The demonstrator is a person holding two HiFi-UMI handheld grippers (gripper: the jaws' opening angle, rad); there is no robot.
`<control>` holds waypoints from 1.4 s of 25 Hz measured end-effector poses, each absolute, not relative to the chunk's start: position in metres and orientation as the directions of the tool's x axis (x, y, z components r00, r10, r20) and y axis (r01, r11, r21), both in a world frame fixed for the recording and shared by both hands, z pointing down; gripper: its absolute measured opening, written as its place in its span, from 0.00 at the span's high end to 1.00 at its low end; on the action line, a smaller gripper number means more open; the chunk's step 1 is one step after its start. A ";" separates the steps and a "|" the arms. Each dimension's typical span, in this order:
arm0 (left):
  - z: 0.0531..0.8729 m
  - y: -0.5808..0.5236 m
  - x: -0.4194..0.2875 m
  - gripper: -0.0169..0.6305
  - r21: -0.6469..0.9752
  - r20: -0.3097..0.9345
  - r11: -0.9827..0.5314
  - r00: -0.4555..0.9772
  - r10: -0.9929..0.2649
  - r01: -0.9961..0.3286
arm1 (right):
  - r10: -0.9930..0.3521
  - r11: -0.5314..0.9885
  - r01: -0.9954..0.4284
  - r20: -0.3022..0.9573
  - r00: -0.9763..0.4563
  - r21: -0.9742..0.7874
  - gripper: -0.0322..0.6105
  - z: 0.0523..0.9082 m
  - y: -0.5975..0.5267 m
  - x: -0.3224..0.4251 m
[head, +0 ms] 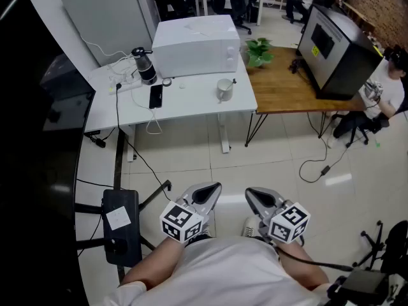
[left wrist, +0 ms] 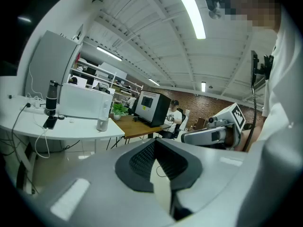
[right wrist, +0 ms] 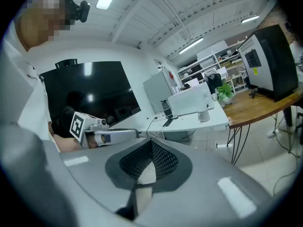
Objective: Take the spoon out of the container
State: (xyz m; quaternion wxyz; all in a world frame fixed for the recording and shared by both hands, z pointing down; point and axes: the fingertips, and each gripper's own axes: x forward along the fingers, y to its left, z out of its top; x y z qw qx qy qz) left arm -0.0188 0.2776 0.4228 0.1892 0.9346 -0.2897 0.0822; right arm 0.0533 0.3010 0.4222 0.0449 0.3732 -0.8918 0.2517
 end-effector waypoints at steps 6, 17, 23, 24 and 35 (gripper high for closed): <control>0.416 0.266 -0.049 0.97 0.292 0.245 -0.771 0.824 -0.511 -0.565 | -0.660 0.594 -0.698 0.254 -0.707 -0.399 0.94 0.415 0.287 0.021; 0.426 0.212 -0.086 0.97 0.306 0.243 -0.776 0.833 -0.496 -0.551 | -0.687 0.565 -0.725 0.262 -0.677 -0.394 0.94 0.419 0.240 -0.011; 0.436 0.151 -0.069 0.97 0.302 0.241 -0.761 0.818 -0.522 -0.574 | -0.671 0.589 -0.706 0.250 -0.698 -0.392 0.94 0.428 0.173 0.003; 0.438 0.138 -0.064 0.97 0.303 0.240 -0.755 0.814 -0.529 -0.581 | -0.666 0.597 -0.701 0.245 -0.704 -0.391 0.94 0.430 0.159 0.006; 0.437 -0.028 0.017 0.97 0.269 0.302 -0.675 0.725 -0.619 -0.687 | -0.572 0.682 -0.604 0.213 -0.792 -0.412 0.94 0.423 -0.018 0.086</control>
